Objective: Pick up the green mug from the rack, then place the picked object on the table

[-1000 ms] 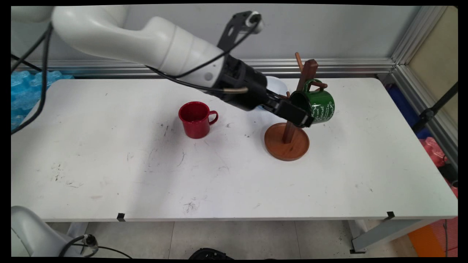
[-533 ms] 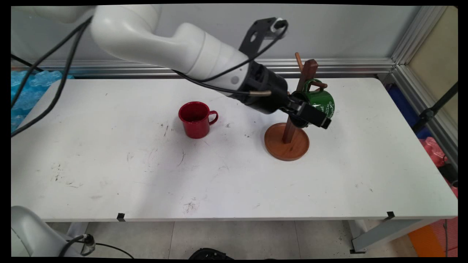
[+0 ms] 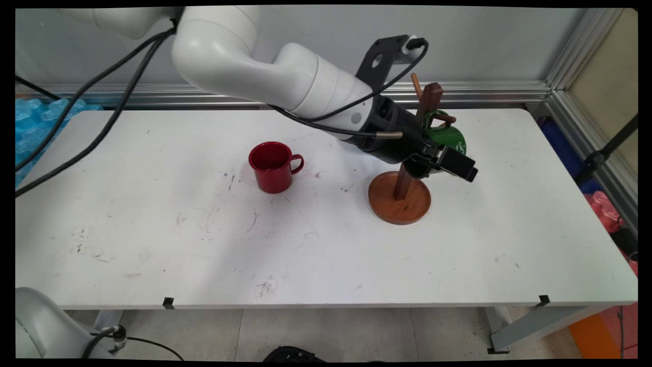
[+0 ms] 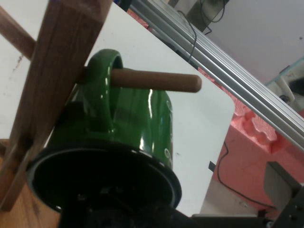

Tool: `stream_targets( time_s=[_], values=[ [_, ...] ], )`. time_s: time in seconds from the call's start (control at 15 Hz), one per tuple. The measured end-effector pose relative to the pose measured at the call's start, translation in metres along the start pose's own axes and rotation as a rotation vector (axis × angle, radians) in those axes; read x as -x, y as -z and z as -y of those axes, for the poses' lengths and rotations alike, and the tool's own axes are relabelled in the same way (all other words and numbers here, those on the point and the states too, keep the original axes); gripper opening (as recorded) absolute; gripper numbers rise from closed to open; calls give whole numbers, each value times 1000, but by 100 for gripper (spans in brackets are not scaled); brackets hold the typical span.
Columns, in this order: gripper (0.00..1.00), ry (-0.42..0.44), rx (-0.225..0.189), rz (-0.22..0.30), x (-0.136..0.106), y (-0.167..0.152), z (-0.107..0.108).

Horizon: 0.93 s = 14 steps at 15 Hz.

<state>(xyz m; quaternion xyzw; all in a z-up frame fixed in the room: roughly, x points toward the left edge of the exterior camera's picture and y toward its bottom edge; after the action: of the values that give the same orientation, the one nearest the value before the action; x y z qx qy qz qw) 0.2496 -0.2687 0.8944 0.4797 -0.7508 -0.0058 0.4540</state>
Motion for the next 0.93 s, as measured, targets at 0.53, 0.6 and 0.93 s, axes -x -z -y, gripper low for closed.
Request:
stream_targets(
  time_s=[0.53, 0.6, 0.93],
  values=[
    [0, 25, -14, -8, -3, -15, 0],
    [0, 27, -15, -9, -4, -16, 0],
    [0, 34, -21, -14, -4, -19, 2]
  ],
)
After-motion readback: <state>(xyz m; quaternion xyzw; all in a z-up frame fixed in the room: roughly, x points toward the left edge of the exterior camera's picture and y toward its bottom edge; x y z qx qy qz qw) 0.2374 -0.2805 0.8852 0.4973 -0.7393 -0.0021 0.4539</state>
